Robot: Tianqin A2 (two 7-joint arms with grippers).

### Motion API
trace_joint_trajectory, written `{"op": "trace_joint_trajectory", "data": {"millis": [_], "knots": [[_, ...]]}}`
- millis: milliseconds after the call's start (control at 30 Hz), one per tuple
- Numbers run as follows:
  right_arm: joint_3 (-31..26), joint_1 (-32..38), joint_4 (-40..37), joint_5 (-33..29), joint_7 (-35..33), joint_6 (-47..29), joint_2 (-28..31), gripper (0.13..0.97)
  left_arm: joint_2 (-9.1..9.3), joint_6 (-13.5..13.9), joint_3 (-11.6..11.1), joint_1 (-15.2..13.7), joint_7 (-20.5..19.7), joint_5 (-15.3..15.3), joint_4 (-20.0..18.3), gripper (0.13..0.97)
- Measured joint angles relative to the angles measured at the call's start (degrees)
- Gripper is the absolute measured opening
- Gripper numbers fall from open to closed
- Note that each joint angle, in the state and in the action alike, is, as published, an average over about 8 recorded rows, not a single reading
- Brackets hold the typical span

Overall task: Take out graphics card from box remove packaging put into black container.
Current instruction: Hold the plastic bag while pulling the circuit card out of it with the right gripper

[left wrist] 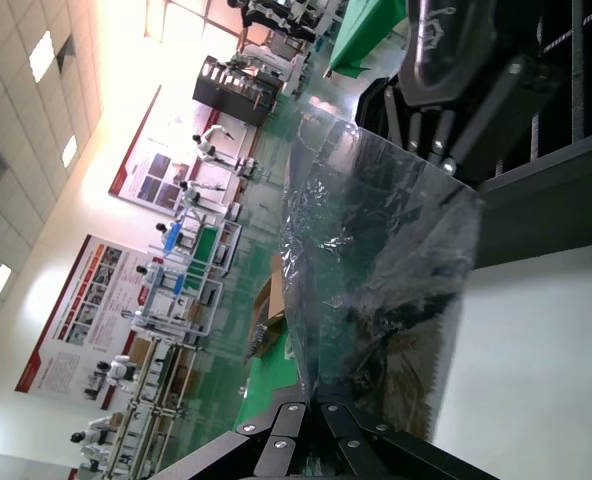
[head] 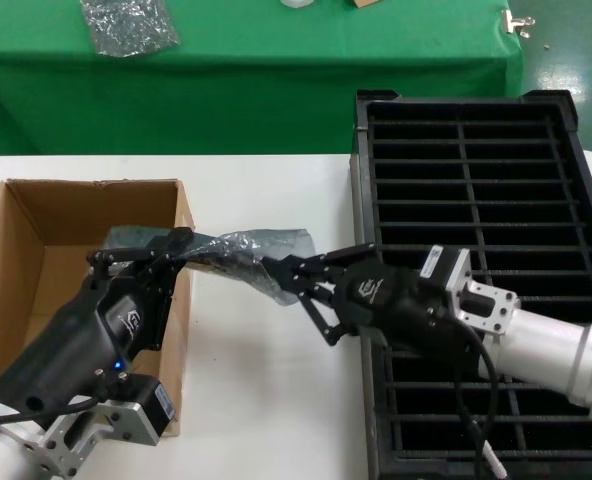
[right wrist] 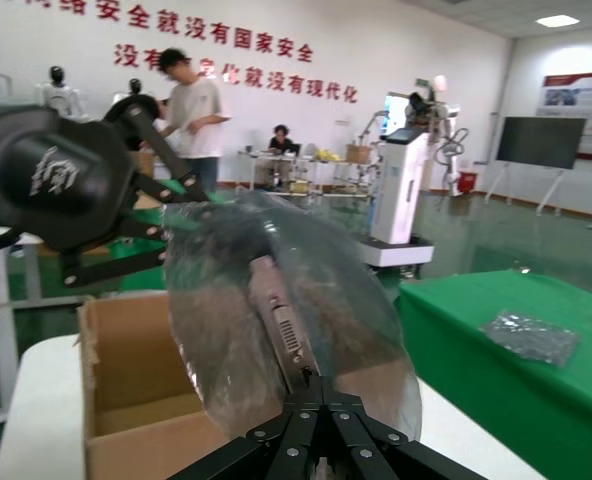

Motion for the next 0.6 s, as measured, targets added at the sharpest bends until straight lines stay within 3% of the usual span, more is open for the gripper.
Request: {"op": "trace_joint_trajectory", "data": {"millis": [600], "knots": [[-1.7,-0.4,1.4,-1.4,-0.4,-2.7,-0.4,0.134,0.00,0.0,0.0,0.0,0.0,0.0,0.0,0.139]]}}
